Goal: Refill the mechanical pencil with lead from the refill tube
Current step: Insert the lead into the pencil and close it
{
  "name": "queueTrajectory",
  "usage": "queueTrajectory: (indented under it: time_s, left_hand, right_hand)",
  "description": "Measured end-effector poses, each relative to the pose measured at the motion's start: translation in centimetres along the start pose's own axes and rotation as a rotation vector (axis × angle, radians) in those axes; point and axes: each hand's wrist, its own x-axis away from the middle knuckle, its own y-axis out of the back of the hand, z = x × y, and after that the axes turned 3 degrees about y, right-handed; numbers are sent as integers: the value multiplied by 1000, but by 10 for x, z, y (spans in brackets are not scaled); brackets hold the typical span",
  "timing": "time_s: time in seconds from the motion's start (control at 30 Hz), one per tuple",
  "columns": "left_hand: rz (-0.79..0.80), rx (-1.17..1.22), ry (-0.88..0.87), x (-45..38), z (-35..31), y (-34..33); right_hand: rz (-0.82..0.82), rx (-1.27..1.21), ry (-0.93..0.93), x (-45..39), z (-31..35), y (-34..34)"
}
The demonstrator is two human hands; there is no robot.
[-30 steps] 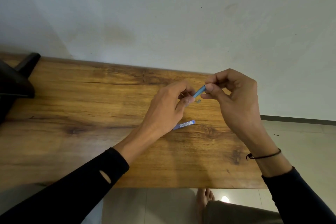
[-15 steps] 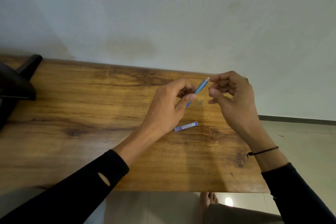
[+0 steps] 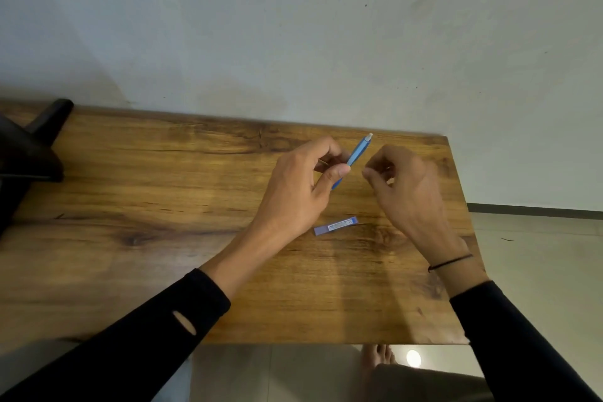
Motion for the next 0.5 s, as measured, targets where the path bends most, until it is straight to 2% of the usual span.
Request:
queueTrajectory:
  time_s: [0.13, 0.2, 0.33, 0.5]
  left_hand:
    - [2, 5, 11, 0, 1, 0]
    - [12, 19, 23, 1, -1, 0]
    - [29, 23, 31, 4, -8, 0]
    - [55, -27, 33, 7, -11, -2]
  right_hand:
    - [-112, -642, -103, -3, 20, 26]
    - [-147, -789, -52, -1, 31, 36]
    - [-170, -798, 51, 3, 43, 51]
    - [-120, -692, 97, 8, 43, 54]
